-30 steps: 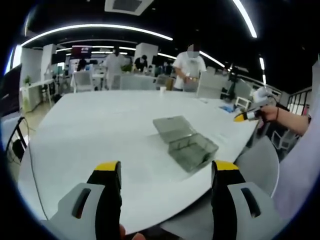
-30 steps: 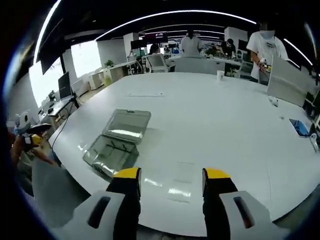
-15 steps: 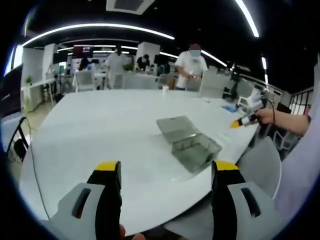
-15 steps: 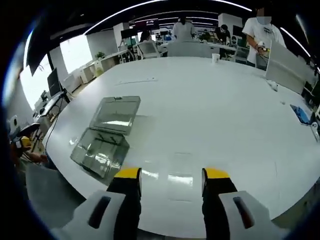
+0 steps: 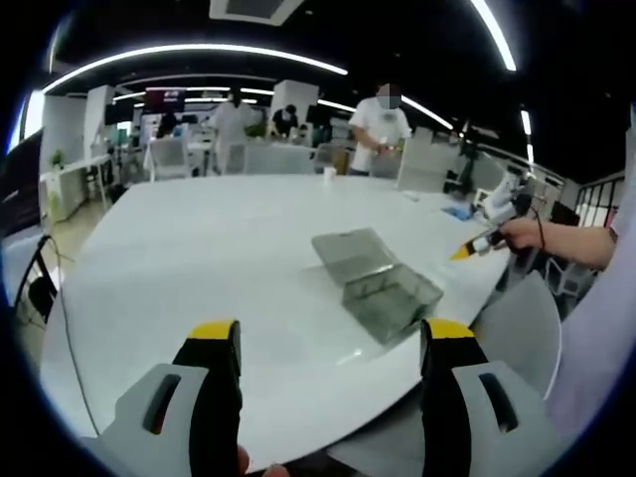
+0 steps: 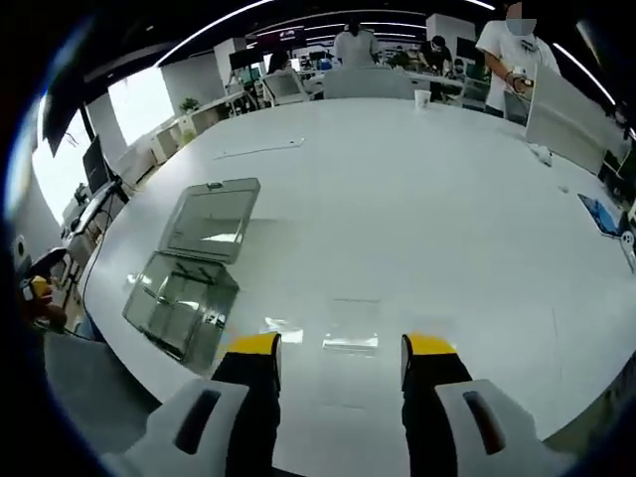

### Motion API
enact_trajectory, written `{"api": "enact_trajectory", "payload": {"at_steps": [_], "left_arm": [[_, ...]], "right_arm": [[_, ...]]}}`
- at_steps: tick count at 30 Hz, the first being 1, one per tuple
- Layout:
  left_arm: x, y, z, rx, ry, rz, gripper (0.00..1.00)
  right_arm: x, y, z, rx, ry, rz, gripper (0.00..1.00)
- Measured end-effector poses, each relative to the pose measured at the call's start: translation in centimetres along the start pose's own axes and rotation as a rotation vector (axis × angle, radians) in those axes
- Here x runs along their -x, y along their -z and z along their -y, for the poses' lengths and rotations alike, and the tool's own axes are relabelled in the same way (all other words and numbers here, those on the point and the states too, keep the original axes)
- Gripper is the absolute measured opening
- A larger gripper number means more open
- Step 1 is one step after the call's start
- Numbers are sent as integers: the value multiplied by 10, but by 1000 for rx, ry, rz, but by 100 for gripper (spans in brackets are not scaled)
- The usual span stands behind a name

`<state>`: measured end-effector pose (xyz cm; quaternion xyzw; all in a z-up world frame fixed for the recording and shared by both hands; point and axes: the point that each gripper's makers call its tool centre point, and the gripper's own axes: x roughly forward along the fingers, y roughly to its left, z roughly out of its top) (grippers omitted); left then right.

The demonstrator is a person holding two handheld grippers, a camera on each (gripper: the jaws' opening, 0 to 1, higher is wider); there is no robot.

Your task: Insert the divider into the dual guide fixture by aligning both edges with the guide slots and pushing it downward to the bottom, including one-sided entry, uneven engagement, binding, and posture correction.

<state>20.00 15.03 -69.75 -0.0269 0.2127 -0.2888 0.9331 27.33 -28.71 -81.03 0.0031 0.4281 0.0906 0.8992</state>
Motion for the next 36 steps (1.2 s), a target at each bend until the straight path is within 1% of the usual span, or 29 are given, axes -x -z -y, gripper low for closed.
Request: {"api": "enact_trajectory", "payload": {"at_steps": [3,12,19,36], "left_arm": [[-1,0,-1,0,-3,-3,72],[0,1,-3,2,-11,-10,72],[-1,1,-2,5,-17,-7,72],[-3,0,-1,13,-28,-8,72]], "right_arm": [[-6,4,0,4,0,-19,45],[-16,10,-3,15,-6,-40,45],[-29,18,-1,2,-8,-68,44],[-41,30,1,-3,4,-115,43]]}}
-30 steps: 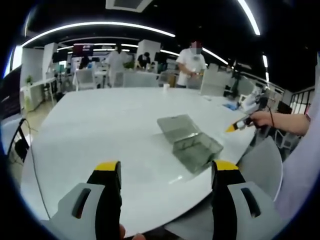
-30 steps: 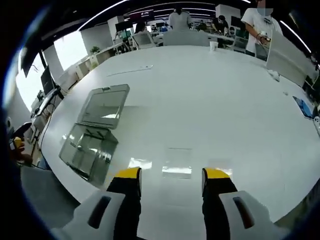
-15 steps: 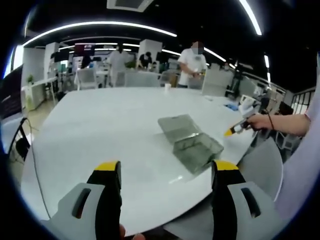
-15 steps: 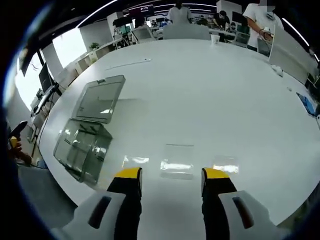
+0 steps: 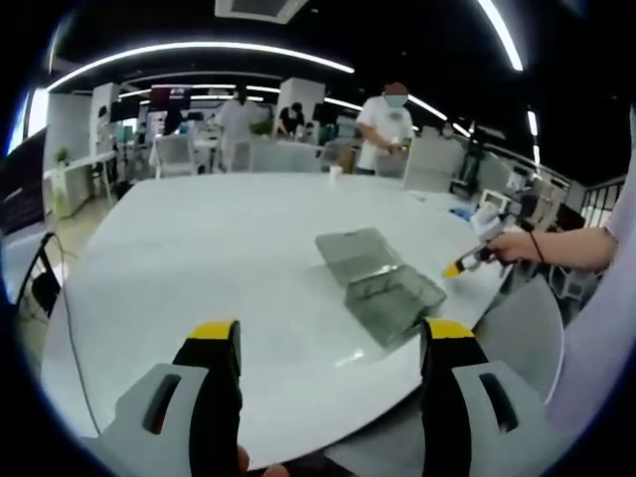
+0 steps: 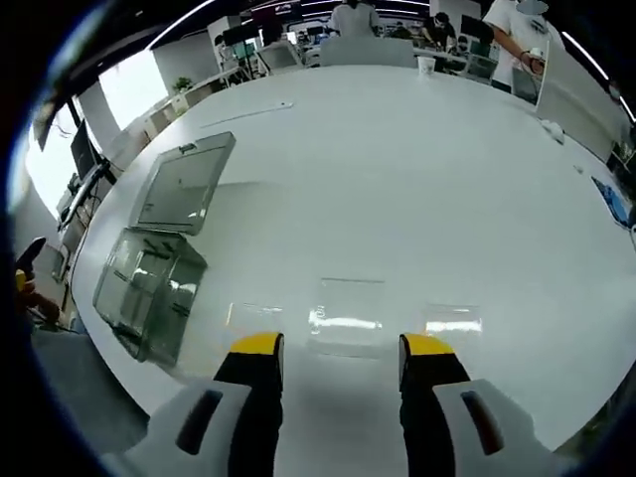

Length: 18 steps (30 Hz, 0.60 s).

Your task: Insert the divider into the dual guide fixture by aligning both edges with the guide slots and pushing it downward to the bottom, including one-sided entry, uneven engagement, binding, and posture correction.

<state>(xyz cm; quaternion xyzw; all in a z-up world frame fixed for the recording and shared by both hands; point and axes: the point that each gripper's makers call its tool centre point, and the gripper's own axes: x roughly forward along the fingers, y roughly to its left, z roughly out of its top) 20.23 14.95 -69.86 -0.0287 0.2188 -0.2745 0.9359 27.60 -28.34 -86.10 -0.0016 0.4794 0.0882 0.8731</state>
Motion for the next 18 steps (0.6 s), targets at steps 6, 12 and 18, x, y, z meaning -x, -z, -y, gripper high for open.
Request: {"api": "enact_trajectory", "payload": {"at_steps": [6,12,18], "left_arm": [[0,1,0,4,0,-2,72],[0,1,-2,6,0,-1,71],[0,-1,-4,7,0,2,71]], "right_arm": [[-4,1,-1,15,9,-19,43],[-10,-1,1,32,24,-34,43],[-13,0,2,43,31,-54,42]]}}
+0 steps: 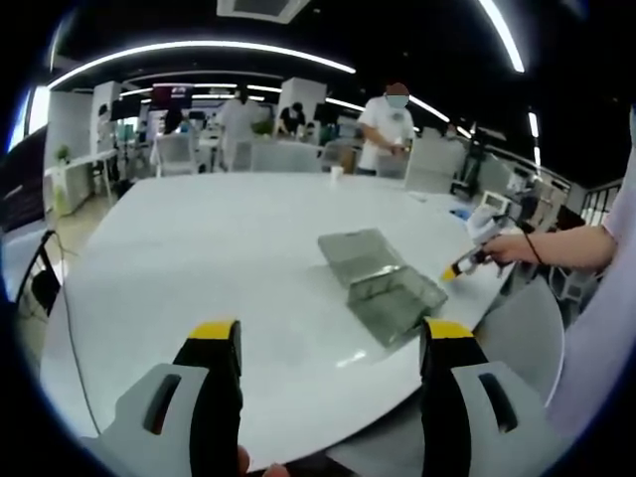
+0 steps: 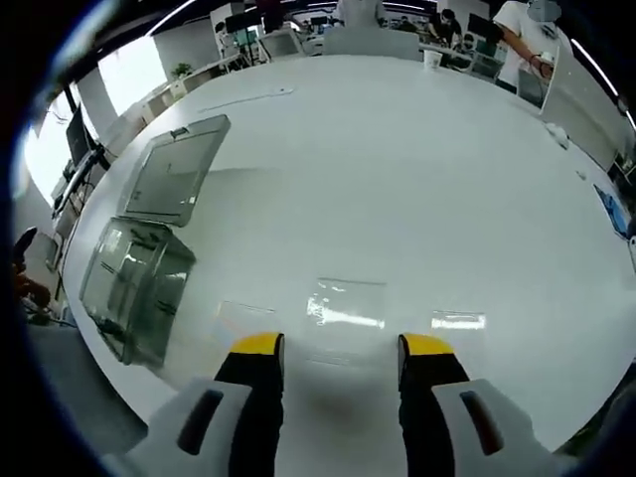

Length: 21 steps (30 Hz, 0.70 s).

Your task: Insert the divider into the dual guide fixture by aligning both edges with the guide slots and pushing it downward to the bottom, including one-sided entry, uneven engagement, binding, and posture correction.

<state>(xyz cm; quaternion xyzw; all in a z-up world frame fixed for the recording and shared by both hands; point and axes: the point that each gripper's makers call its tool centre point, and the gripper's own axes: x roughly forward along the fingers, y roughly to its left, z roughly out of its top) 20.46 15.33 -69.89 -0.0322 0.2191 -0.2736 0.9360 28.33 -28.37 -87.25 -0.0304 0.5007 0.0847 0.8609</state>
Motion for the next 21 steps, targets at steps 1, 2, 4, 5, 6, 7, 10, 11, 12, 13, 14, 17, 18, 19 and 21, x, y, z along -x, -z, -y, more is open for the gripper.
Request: {"api": "enact_trajectory", "payload": {"at_steps": [1,2,4,5,6,7,10,11,12,13,14,17,18,19,21], "left_arm": [[0,0,-1,1,-1,1,71],[0,0,-1,1,-1,2,71],[-1,-1,-1,3,-1,4,71],[-1,-1,-2,3,0,4,71],[-1,-1,-2,2,0,4,71],[-2,-1,-2,3,0,4,71],[-3,-1,-2,6,1,7,71],[-3,-1,-3,6,1,8,71],[-3,-1,-3,5,0,7,71],[-3,-1,-3,6,0,7,70],[-3,-1,-4,6,0,8,70],[-3,-1,-4,6,0,8,70],[-3,-2,-5,7,0,10,70],[-3,-2,-5,8,1,10,70],[-4,-1,-5,7,2,9,70]], "right_arm": [[0,0,1,6,6,0,42],[1,0,1,3,7,0,41],[1,0,1,1,8,-1,41],[1,1,2,2,11,-1,40],[1,1,2,7,15,-3,39],[1,1,3,10,20,-5,38],[-1,1,3,20,37,-13,38],[-1,1,4,12,41,-15,38],[0,1,3,6,44,-16,38],[0,1,3,2,47,-17,38],[0,1,4,-2,49,-19,39],[0,2,5,-7,50,-25,41],[0,3,4,-2,46,-30,42],[1,4,3,8,42,-36,42],[2,4,3,7,41,-35,42]]}}
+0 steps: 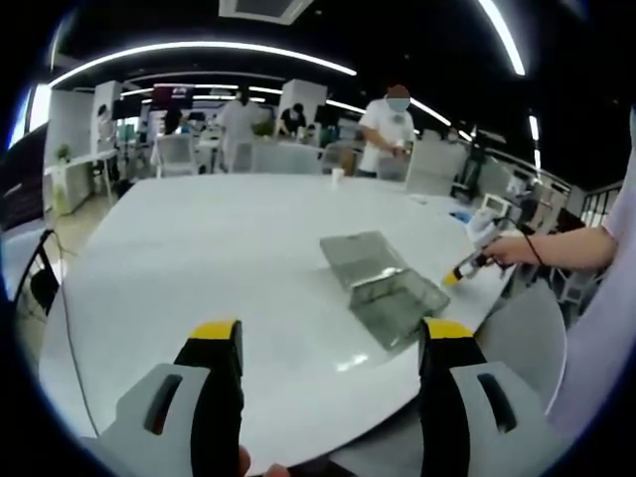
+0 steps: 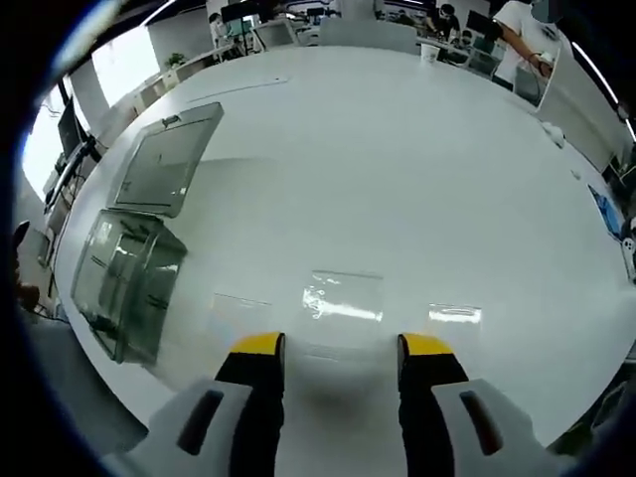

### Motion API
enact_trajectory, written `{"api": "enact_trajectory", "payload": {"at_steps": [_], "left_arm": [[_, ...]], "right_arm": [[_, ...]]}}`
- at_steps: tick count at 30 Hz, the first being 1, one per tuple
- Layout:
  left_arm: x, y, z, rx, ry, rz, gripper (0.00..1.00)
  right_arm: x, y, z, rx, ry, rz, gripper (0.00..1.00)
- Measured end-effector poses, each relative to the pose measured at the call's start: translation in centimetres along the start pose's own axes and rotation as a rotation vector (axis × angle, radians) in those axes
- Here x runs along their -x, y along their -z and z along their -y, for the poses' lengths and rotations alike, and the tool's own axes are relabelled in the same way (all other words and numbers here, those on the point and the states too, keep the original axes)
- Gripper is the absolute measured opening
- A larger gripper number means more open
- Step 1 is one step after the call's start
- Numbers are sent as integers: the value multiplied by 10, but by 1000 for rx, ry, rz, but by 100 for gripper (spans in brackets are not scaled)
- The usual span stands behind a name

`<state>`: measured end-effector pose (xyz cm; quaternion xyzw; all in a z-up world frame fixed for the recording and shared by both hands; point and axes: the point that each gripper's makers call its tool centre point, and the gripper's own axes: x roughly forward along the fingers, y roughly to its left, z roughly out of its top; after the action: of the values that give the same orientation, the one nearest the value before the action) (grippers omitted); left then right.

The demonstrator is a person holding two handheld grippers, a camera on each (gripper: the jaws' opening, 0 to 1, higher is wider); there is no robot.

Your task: Insert the divider into the dual guide fixture by aligning both edges with the guide slots and pushing it downward to the bottom, including one-sided entry, uneven engagement, binding, and posture correction.

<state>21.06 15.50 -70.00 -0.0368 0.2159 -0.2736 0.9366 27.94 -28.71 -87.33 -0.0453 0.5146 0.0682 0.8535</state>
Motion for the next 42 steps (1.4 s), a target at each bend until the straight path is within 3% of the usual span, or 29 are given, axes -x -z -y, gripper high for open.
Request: {"api": "enact_trajectory", "payload": {"at_steps": [11,16,29,42], "left_arm": [[-2,-2,3,-3,9,4,70],[-2,-3,2,-5,8,4,70],[-5,-8,4,-18,13,0,69],[-7,-9,6,-21,19,1,69]], "right_arm": [[0,0,-1,1,1,-27,39],[0,-1,-1,0,4,-31,30],[0,-1,-2,-15,8,-65,30],[3,-2,-3,-49,-4,-54,29]]}}
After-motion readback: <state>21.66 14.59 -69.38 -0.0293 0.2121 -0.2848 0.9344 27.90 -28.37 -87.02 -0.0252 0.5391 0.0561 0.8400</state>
